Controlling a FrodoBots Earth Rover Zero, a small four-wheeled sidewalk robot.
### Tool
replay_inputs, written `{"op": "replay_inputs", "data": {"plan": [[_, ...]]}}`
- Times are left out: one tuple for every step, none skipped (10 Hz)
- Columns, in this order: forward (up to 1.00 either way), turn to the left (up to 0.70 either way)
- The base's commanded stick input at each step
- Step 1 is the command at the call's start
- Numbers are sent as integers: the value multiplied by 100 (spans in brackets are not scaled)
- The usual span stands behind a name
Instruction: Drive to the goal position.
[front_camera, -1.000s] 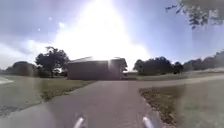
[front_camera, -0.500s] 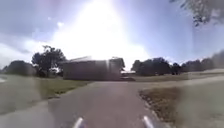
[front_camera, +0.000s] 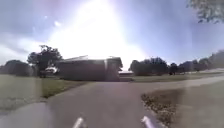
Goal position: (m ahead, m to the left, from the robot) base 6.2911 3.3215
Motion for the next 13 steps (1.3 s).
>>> {"op": "replay_inputs", "data": {"plan": [[70, 0], [70, 0], [70, 0], [70, 0], [70, 0], [70, 0], [70, 0], [70, 0], [70, 0], [70, 0], [70, 0], [70, 0], [70, 0]]}}
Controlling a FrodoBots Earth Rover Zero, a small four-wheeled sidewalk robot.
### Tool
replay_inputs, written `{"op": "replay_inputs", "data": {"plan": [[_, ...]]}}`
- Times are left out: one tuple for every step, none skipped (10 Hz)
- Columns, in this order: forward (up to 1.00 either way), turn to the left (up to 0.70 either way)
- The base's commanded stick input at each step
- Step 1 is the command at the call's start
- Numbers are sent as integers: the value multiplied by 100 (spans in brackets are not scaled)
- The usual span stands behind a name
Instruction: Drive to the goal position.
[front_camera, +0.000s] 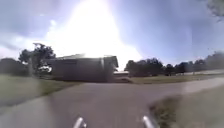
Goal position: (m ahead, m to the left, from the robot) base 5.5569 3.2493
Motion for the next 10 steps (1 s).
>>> {"op": "replay_inputs", "data": {"plan": [[70, 0], [70, 0], [70, 0], [70, 0], [70, 0], [70, 0], [70, 0], [70, 0], [70, 0], [70, 0]]}}
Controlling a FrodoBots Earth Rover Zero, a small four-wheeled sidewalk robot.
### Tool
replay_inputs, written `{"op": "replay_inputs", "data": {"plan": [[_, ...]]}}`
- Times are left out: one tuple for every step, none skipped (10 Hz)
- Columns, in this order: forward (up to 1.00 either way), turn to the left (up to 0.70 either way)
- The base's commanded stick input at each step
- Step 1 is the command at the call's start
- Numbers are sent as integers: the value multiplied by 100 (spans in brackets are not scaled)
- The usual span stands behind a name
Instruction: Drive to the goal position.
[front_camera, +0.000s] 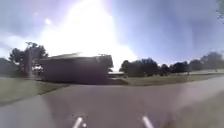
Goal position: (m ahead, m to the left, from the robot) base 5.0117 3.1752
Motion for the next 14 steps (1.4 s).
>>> {"op": "replay_inputs", "data": {"plan": [[70, 0], [70, 0], [70, 0], [70, 0], [70, 0], [70, 0], [70, 0], [70, -2], [70, -24], [70, -35], [70, -35], [70, -35], [70, -35], [70, -35]]}}
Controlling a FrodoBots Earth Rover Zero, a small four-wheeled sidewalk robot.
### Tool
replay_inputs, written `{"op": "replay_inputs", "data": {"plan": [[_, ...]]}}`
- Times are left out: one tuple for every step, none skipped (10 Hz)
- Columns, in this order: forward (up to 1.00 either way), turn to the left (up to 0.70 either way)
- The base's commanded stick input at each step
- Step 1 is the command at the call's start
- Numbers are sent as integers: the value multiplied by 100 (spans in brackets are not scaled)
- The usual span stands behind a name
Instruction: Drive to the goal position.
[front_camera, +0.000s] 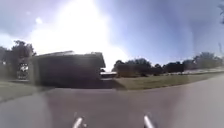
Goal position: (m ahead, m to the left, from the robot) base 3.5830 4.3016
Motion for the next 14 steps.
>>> {"op": "replay_inputs", "data": {"plan": [[70, -35], [70, -35], [70, -35], [70, -35], [70, -23], [70, -5], [55, 0], [34, 0], [13, 0], [0, 6], [0, 22], [0, 37], [0, 70], [0, 70]]}}
